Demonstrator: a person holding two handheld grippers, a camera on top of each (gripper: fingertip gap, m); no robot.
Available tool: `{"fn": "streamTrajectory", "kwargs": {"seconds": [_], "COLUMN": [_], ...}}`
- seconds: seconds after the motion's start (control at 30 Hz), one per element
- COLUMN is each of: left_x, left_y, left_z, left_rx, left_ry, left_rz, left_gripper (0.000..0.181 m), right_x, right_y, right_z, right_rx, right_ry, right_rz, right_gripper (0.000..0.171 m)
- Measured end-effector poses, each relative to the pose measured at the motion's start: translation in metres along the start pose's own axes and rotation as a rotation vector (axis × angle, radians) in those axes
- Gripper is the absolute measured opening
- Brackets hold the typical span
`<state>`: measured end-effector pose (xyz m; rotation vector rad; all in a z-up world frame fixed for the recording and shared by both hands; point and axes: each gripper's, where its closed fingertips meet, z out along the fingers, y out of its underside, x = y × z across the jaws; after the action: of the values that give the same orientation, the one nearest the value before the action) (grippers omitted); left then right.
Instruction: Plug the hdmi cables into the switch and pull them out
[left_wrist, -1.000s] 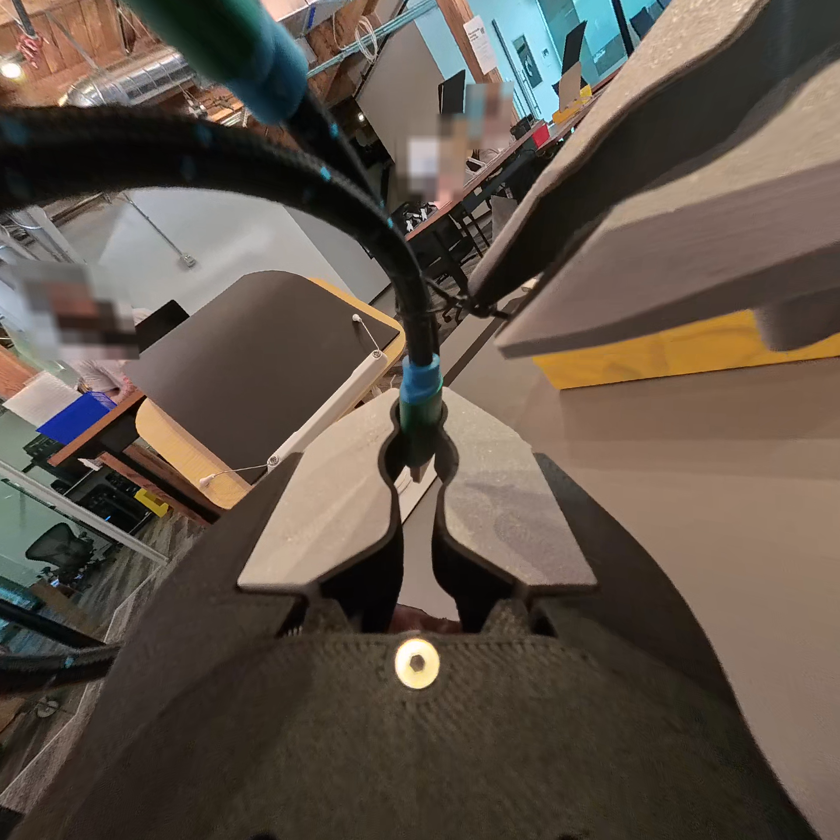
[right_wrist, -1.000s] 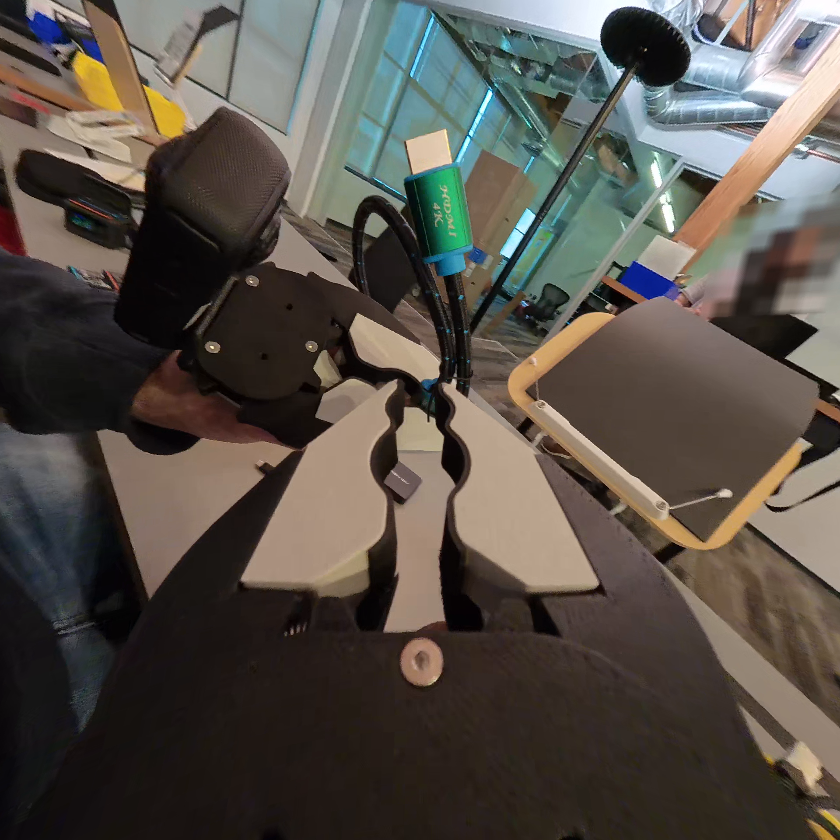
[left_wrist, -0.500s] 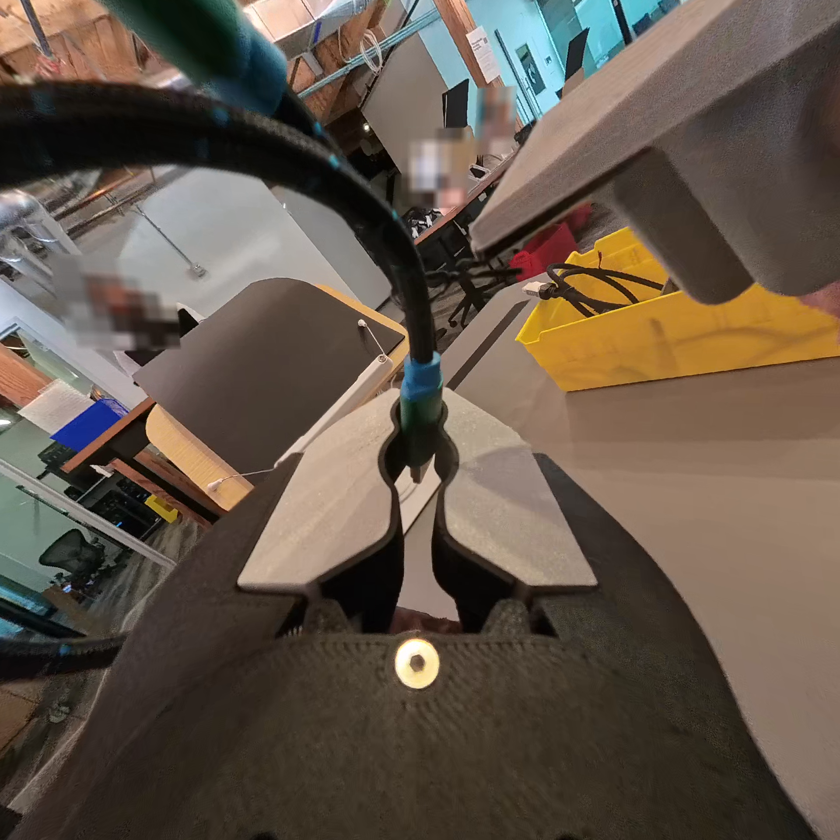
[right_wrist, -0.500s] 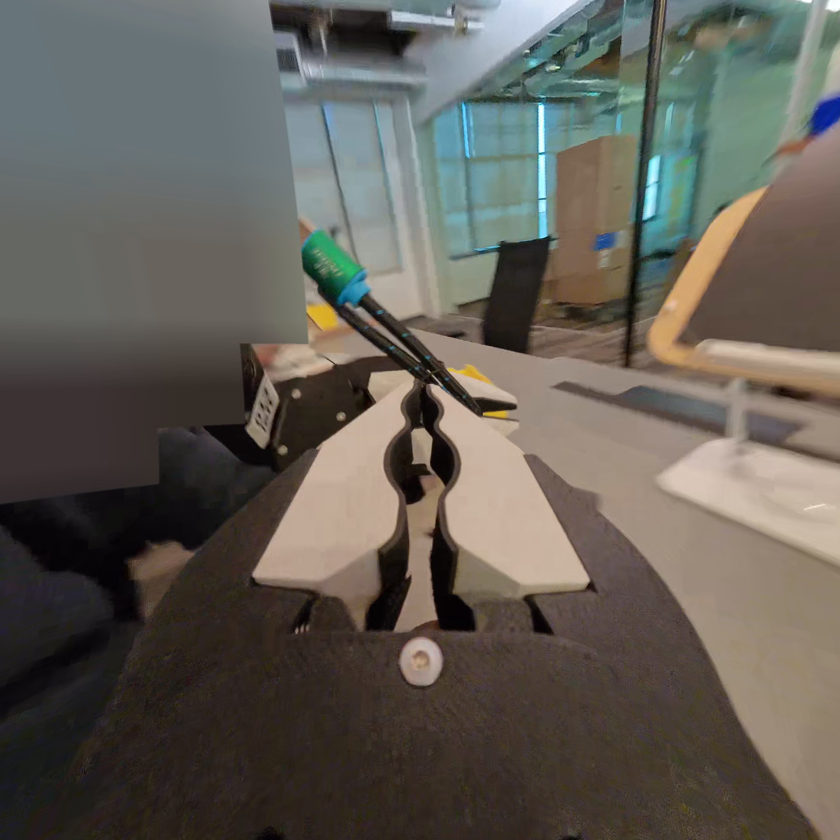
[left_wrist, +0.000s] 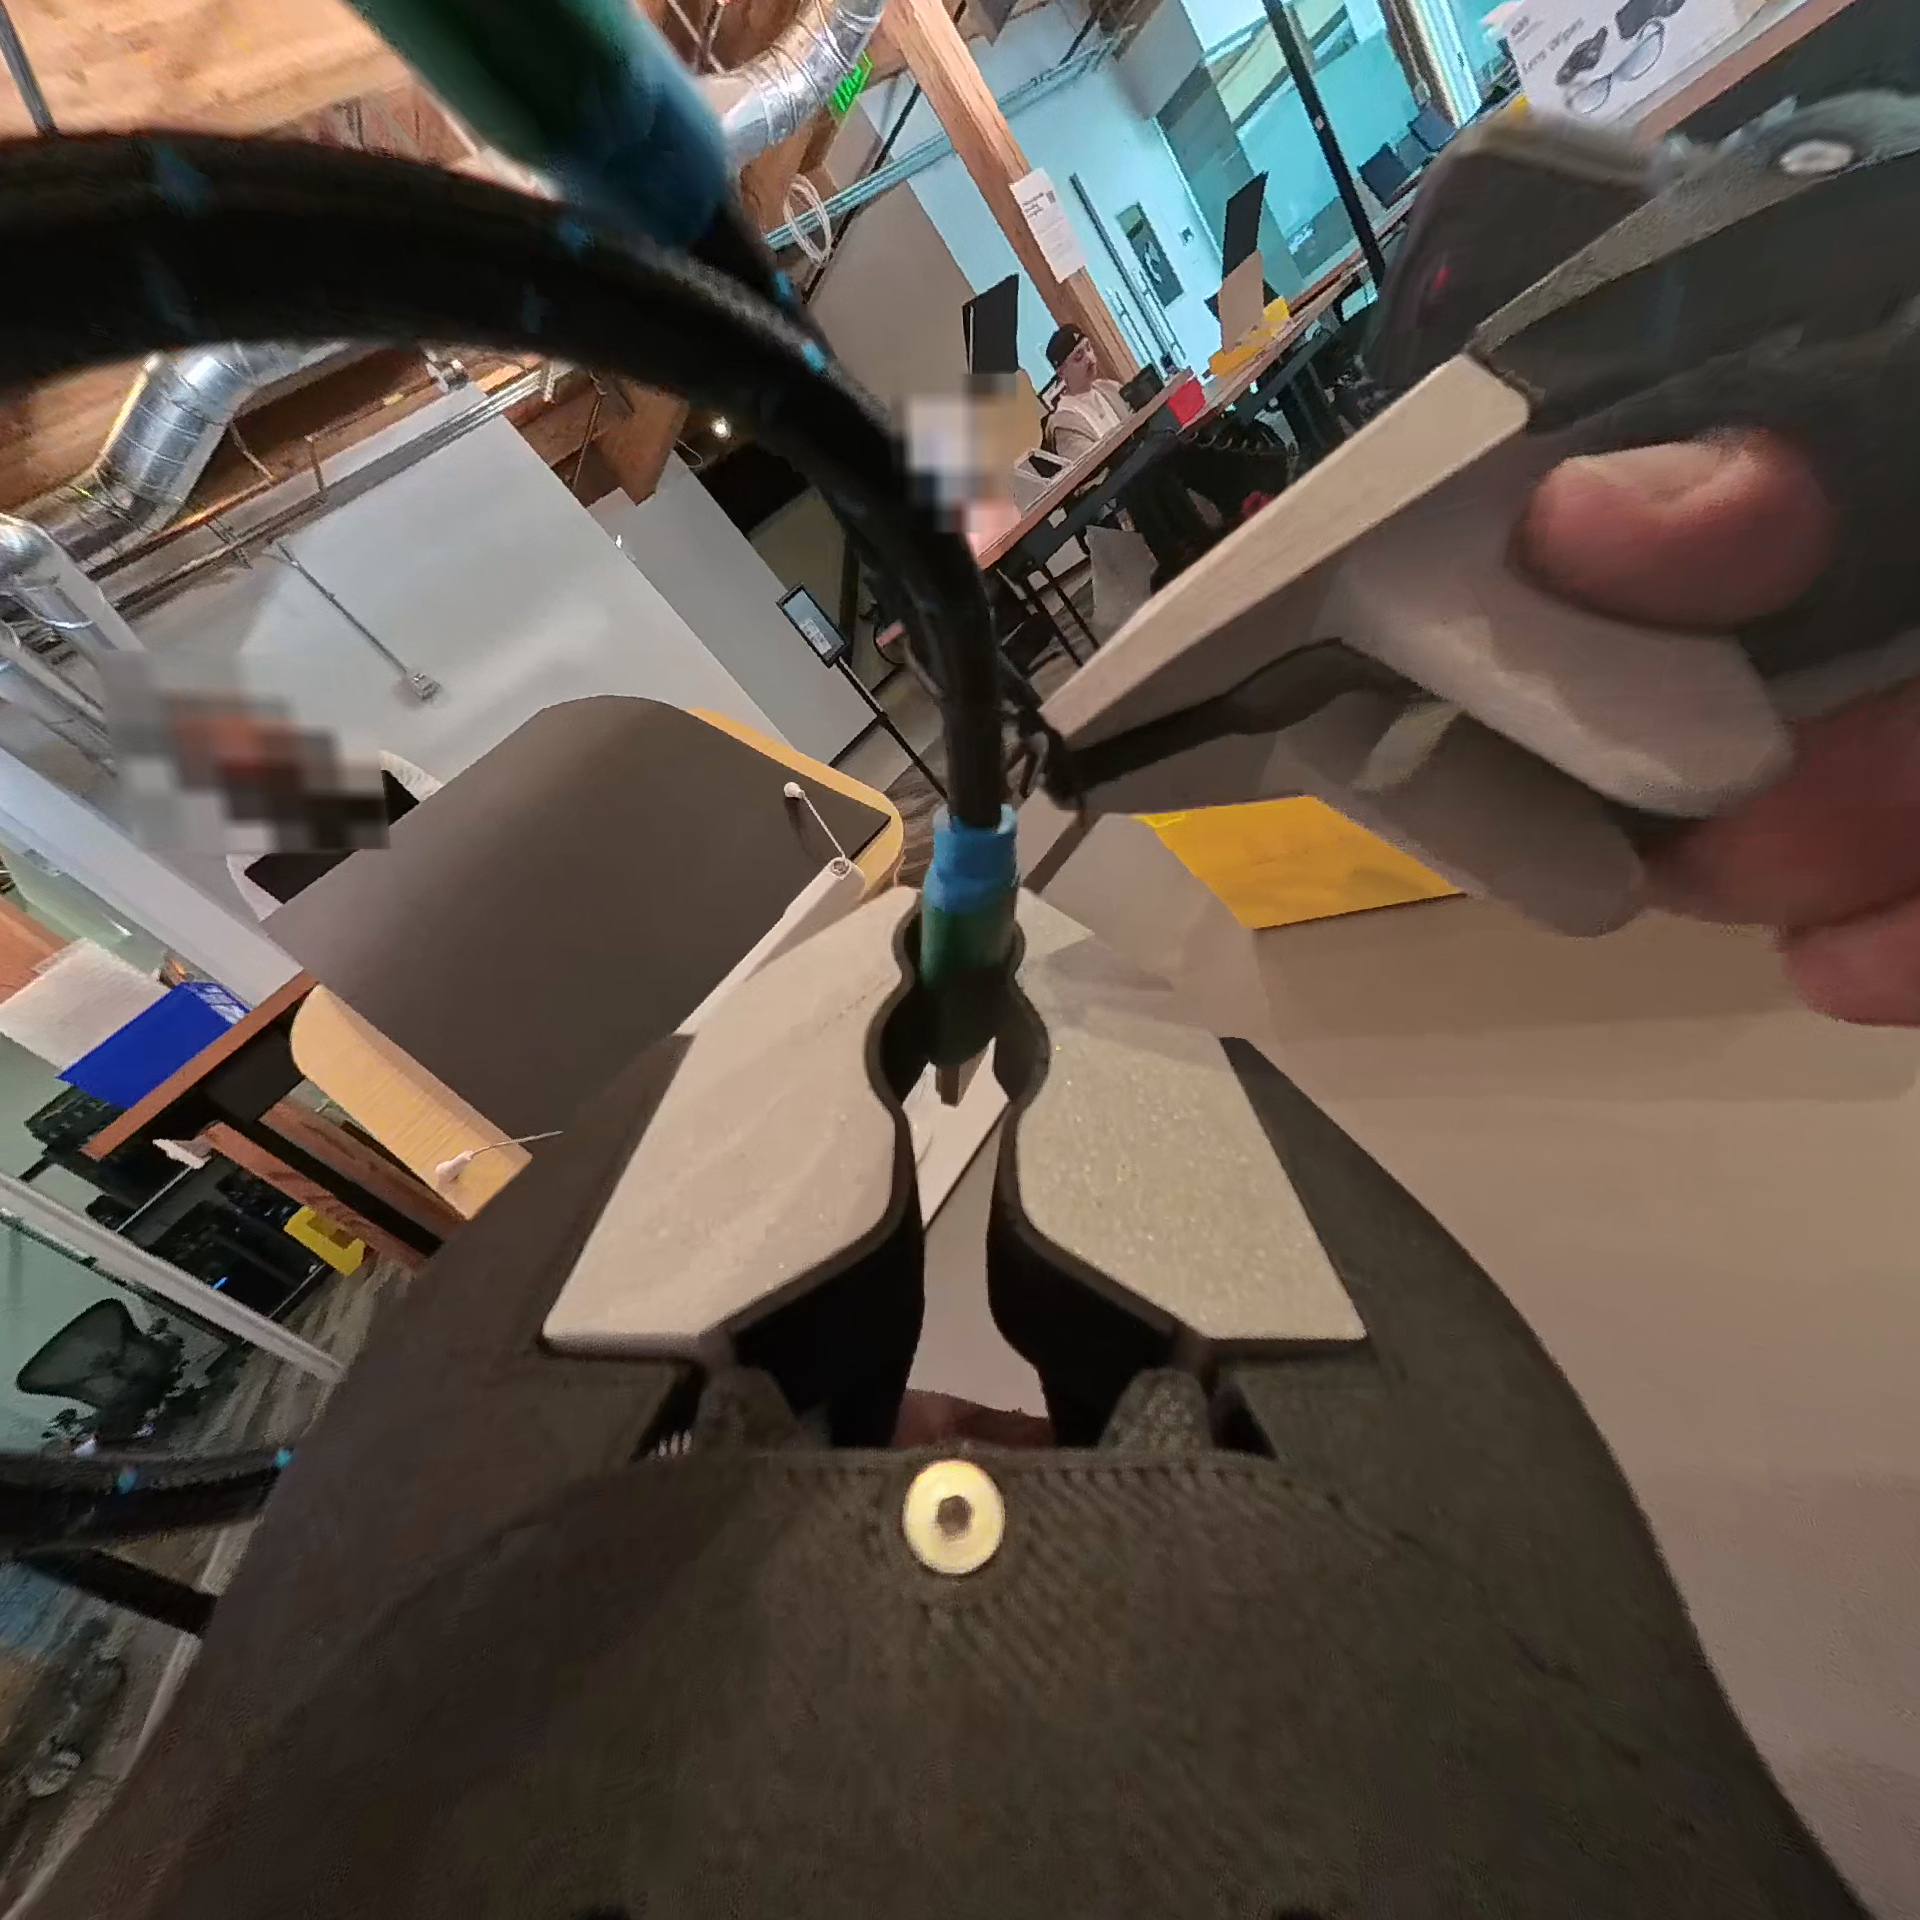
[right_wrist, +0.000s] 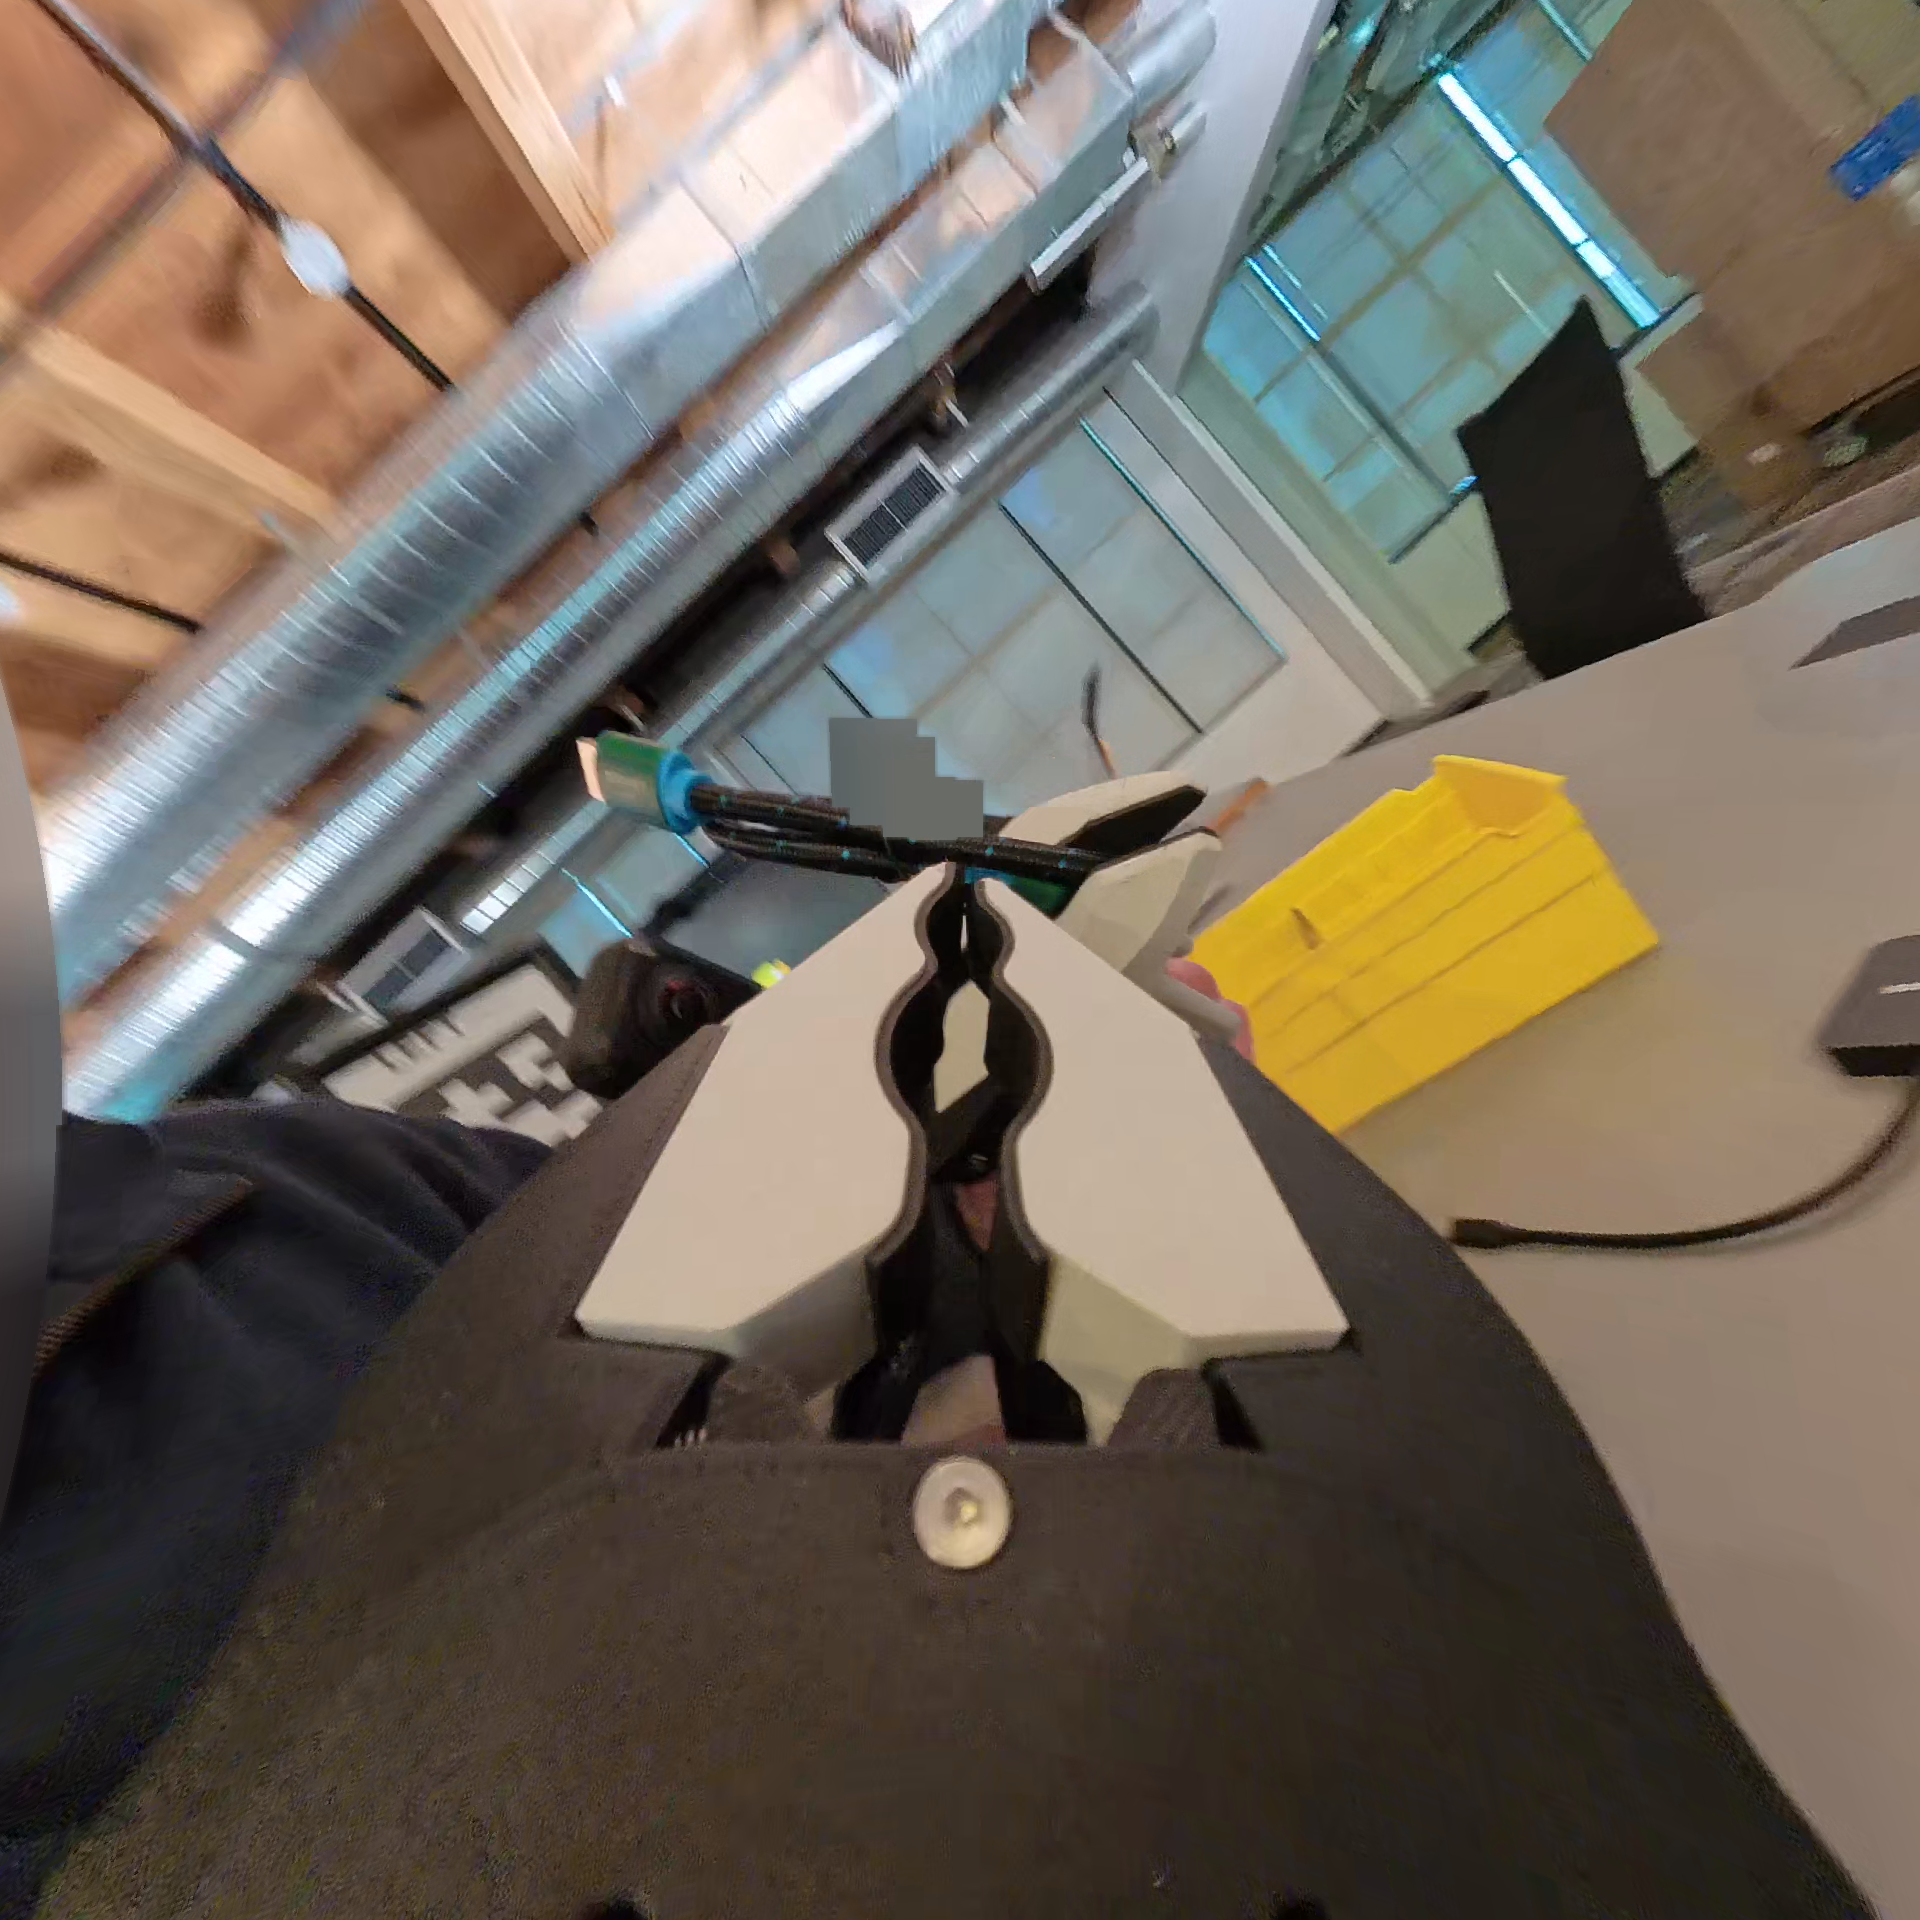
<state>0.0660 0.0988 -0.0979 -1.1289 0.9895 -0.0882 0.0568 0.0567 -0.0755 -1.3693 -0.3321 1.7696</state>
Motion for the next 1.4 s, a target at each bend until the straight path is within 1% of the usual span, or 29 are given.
{"fn": "streamTrajectory", "kwargs": {"seconds": [0.07, 0.17, 0.23, 0.27, 0.37, 0.43, 0.47, 0.5, 0.6, 0.67, 0.73, 0.83, 1.07, 1.2, 1.3, 1.4], "left_x": [0.001, -0.001, 0.000, 0.001, 0.002, 0.002, 0.001, -0.001, -0.001, 0.001, 0.001, -0.001, 0.000, 0.000, -0.002, -0.004], "left_y": [0.001, 0.003, 0.003, 0.002, 0.002, 0.002, 0.002, 0.004, 0.005, 0.006, 0.006, 0.005, 0.007, 0.009, 0.011, 0.014], "left_z": [0.000, 0.002, 0.002, 0.002, 0.002, 0.003, 0.002, 0.003, 0.003, 0.004, 0.004, 0.003, 0.004, 0.005, 0.006, 0.006], "left_rx": [-0.003, -0.018, -0.017, -0.019, -0.019, -0.024, -0.021, -0.028, -0.036, -0.045, -0.050, -0.051, -0.064, -0.075, -0.081, -0.088], "left_ry": [0.010, 0.030, 0.035, 0.044, 0.055, 0.056, 0.051, 0.053, 0.051, 0.053, 0.051, 0.040, 0.029, 0.018, 0.004, -0.027], "left_rz": [-0.022, -0.095, -0.097, -0.128, -0.152, -0.157, -0.173, -0.191, -0.191, -0.192, -0.188, -0.176, -0.139, -0.106, -0.075, -0.001], "left_gripper": [0.008, 0.008, 0.008, 0.009, 0.008, 0.008, 0.007, 0.007, 0.007, 0.007, 0.007, 0.007, 0.007, 0.007, 0.007, 0.007], "right_x": [-0.001, -0.010, -0.012, -0.013, -0.012, -0.006, -0.002, 0.001, -0.005, -0.005, -0.007, -0.009, -0.018, -0.021, -0.023, -0.032], "right_y": [0.003, 0.013, 0.017, 0.017, 0.014, 0.010, 0.009, 0.010, 0.008, 0.012, 0.016, 0.015, 0.016, 0.014, 0.011, 0.003], "right_z": [0.000, 0.001, 0.001, 0.001, 0.002, -0.001, -0.003, -0.005, -0.005, -0.001, 0.005, 0.007, 0.010, 0.009, 0.008, 0.006], "right_rx": [-0.052, -0.129, -0.133, -0.129, -0.103, -0.080, -0.087, -0.111, -0.157, -0.201, -0.216, -0.207, -0.237, -0.232, -0.220, -0.146], "right_ry": [0.007, -0.073, -0.105, -0.115, -0.091, -0.015, 0.041, 0.101, 0.207, 0.240, 0.224, 0.227, 0.228, 0.214, 0.190, 0.095], "right_rz": [-0.030, 0.024, 0.068, 0.074, 0.053, -0.074, -0.163, -0.275, -0.559, -0.646, -0.636, -0.653, -0.716, -0.698, -0.642, -0.462], "right_gripper": [0.000, 0.000, 0.000, 0.000, 0.000, 0.001, 0.005, 0.017, 0.019, 0.019, 0.016, 0.000, 0.000, 0.000, 0.000, 0.000]}}
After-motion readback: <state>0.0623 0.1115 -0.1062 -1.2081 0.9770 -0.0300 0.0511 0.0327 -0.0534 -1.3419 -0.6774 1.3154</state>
